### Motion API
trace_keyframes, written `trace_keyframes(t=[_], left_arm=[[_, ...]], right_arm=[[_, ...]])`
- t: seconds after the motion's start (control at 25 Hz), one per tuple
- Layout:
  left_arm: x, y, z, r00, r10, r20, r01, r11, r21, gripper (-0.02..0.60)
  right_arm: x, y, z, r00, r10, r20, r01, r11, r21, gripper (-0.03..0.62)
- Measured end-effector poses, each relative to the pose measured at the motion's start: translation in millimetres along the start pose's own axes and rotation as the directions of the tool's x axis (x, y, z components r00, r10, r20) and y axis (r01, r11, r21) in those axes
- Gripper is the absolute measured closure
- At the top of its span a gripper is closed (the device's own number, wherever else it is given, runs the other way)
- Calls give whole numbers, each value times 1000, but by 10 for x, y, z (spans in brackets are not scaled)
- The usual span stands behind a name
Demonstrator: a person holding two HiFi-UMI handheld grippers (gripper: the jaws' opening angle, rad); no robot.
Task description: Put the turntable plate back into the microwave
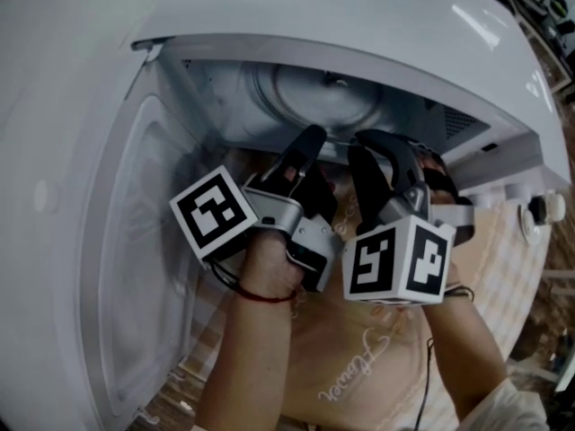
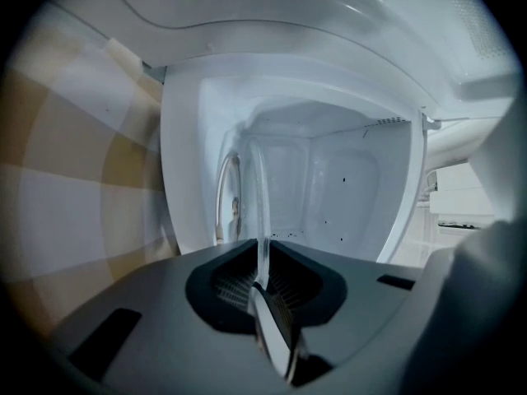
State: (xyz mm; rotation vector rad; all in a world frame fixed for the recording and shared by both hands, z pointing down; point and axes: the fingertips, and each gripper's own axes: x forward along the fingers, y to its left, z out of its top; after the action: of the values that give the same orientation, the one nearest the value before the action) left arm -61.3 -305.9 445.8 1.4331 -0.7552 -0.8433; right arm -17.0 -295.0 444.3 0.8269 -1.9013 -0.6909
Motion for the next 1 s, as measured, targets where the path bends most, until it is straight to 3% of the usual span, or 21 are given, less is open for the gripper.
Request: trace_keyframes(t=[1.0], left_arm=[[-20, 116, -18, 1000, 18, -10, -18, 998, -55, 546]], right_arm=[[91, 66, -60, 999, 32, -21, -31, 999, 17, 517]])
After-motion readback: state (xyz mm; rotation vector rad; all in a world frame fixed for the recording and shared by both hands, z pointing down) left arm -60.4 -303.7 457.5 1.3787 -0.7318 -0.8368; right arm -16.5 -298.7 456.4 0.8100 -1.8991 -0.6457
